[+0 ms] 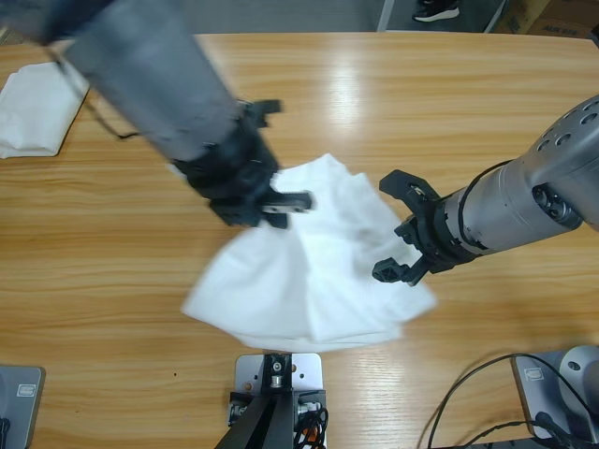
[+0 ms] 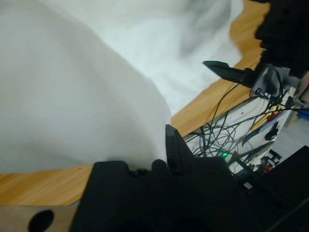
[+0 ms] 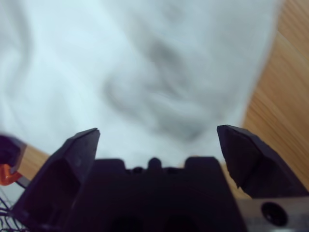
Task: Fold clothes
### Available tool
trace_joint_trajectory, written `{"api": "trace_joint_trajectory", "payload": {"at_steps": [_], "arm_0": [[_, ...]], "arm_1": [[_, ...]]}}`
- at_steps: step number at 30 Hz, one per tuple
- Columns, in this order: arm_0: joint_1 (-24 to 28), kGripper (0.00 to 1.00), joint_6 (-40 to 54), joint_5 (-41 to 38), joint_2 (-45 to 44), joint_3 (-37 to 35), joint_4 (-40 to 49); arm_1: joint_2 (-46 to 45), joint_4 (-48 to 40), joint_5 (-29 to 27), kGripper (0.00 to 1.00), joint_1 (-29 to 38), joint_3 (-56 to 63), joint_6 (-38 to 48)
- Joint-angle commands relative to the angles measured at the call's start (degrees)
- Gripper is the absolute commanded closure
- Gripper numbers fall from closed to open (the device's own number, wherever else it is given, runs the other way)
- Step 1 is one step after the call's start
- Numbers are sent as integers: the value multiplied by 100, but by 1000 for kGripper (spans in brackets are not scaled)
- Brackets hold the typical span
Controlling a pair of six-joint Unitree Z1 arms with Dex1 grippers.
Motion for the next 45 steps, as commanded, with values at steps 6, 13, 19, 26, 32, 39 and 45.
{"api": "trace_joint_trajectory", "payload": {"at_steps": [6,13,19,26,32,39,45], "arm_0": [[-273,1000,49,-41,755,-625,722],[262,1000,4,211,-220,1249,54],[998,1000,165,312,-1331,3438,-802],[1903,1000,420,525,-1932,4273,-869],[3037,1000,942,668,-2607,4044,-517],[1996,1000,686,270,-1748,3044,-419],[973,1000,621,-334,-46,692,179]], "arm_1": [[-48,-311,-448,186,-57,456,-129],[-856,157,-847,0,-182,191,-44],[-612,148,-838,0,-198,180,3],[-374,129,-777,0,-205,182,51],[-324,121,-759,0,-207,265,52],[-116,111,-722,0,-207,296,61],[44,62,-610,0,-207,268,65]]}}
